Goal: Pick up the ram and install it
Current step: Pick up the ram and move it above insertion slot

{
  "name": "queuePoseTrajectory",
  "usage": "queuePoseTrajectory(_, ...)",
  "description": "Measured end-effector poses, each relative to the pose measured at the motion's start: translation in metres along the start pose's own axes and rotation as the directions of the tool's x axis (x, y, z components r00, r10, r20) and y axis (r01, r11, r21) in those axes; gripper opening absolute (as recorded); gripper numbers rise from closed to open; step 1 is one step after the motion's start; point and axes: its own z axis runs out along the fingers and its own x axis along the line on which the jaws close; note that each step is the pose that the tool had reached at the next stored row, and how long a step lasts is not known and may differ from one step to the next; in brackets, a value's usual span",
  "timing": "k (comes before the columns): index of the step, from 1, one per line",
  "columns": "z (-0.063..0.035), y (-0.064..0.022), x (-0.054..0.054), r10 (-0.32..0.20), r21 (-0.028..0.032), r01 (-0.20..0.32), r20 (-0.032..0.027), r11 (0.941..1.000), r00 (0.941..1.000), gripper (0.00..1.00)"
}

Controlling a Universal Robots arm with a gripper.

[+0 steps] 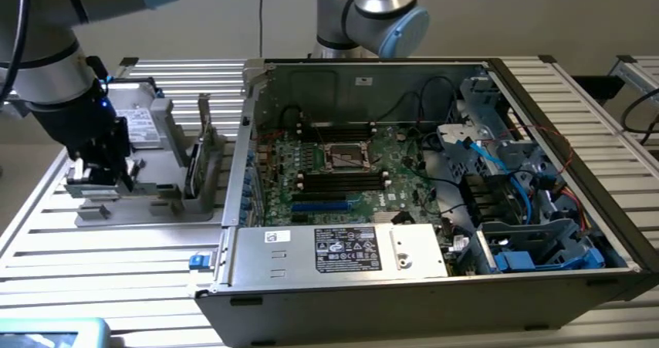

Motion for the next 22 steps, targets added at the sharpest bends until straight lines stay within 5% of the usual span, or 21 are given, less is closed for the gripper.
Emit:
queuePoseTrajectory(11,-0.0499,-0.0041,0.007,0.000,-0.0002,0.000,-0.0001,1.0000,1.0000,0.14)
queuePoseTrajectory(22,-0.0998,-0.0412,0.026,0.000,-0.0055,0.000,0.0000,1.0000,1.0000,0.14)
